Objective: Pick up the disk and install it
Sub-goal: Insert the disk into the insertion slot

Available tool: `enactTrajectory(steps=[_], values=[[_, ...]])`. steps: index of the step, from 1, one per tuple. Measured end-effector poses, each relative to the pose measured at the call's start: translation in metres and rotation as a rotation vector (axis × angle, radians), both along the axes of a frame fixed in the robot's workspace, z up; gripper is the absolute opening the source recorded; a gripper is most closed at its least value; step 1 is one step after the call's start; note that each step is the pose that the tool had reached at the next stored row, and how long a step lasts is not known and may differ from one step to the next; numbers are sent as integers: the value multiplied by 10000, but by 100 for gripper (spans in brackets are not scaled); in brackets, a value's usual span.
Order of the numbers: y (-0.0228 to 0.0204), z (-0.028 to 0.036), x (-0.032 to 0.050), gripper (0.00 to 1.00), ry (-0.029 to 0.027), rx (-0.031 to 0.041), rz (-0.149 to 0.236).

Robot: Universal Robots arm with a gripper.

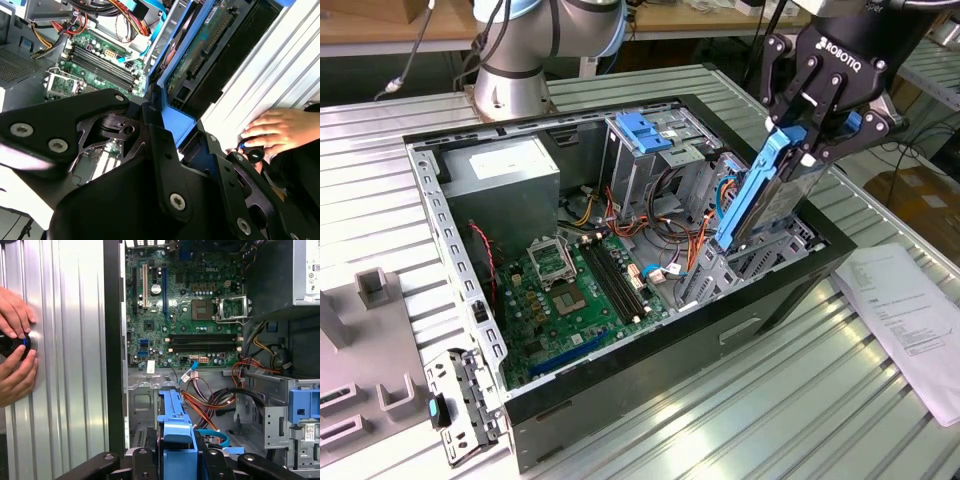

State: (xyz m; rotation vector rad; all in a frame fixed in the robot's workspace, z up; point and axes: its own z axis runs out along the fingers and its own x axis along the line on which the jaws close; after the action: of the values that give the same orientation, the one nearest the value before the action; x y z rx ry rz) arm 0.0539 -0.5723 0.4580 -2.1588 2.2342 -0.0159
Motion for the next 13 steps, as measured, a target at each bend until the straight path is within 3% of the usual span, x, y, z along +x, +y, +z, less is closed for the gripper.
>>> enactTrajectory(steps=[13], values=[[18, -57, 0, 37, 1, -1, -3]])
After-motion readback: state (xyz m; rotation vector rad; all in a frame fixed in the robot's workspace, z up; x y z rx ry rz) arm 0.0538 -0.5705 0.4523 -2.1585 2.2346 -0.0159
